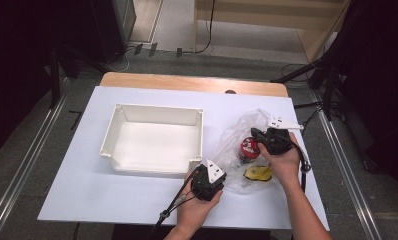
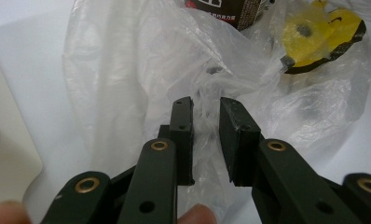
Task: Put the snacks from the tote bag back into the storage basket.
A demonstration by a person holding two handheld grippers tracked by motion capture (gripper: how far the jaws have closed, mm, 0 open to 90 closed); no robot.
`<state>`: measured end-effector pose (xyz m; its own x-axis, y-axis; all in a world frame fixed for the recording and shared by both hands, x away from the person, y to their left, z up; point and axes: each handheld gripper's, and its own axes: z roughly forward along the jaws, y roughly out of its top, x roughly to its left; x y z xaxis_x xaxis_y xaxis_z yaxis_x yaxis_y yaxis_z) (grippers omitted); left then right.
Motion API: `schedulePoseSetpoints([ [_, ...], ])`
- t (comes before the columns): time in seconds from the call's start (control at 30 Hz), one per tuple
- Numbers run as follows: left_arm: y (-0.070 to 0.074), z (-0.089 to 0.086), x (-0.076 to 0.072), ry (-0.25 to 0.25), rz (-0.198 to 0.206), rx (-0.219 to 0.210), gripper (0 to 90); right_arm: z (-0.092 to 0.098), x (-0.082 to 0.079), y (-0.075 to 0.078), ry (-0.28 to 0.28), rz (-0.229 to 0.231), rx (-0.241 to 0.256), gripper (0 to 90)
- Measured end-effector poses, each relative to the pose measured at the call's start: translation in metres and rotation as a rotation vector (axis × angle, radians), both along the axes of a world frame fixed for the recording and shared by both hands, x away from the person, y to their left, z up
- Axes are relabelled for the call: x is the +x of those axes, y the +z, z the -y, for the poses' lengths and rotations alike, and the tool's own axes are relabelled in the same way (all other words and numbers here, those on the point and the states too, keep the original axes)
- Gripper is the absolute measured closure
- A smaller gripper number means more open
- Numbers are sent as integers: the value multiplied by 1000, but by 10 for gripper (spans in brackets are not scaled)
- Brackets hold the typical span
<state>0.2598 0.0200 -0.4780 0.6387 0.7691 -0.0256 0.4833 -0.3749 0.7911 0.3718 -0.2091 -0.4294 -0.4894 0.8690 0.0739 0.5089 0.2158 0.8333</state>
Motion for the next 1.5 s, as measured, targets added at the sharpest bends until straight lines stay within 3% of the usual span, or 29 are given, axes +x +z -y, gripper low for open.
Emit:
schedulePoseSetpoints([
  [0.17, 0, -1, -1, -52, -20, -31, 868, 11, 16, -6, -5, -58, 49, 900],
  [0.3, 0, -5, 3, -35, -65, -57, 900, 27, 24, -18, -21, -123, 123, 900],
  [0.4, -1, -6, 4, -24, -77, -56, 900, 36, 28, -30, -46, -163, 120, 900],
  [0.6, -2, -9, 9, 29, -134, -61, 900, 45, 27, -57, -104, -217, 61, 900],
  [0.67, -2, -9, 8, 30, -129, -59, 900, 51, 25, -61, -127, -216, 121, 900],
  [0.83, -1, -10, 6, 2, -123, -63, 900, 54, 19, -60, -187, -182, 93, 900],
  [1.0, -2, -11, 6, 12, -131, -61, 900, 59, 4, -59, -250, -126, 81, 900],
  [1.07, -2, -11, 6, 9, -128, -57, 900, 61, -1, -59, -255, -107, 54, 900],
  [1.2, -2, -11, 6, 9, -121, -54, 900, 64, -14, -58, -251, -75, 8, 874],
  [1.33, -2, -10, 5, 1, -111, -45, 900, 69, -25, -54, -193, -55, 66, 741],
  [1.5, -2, -9, 4, -1, -106, -41, 900, 64, -45, -44, -112, -24, 84, 722],
])
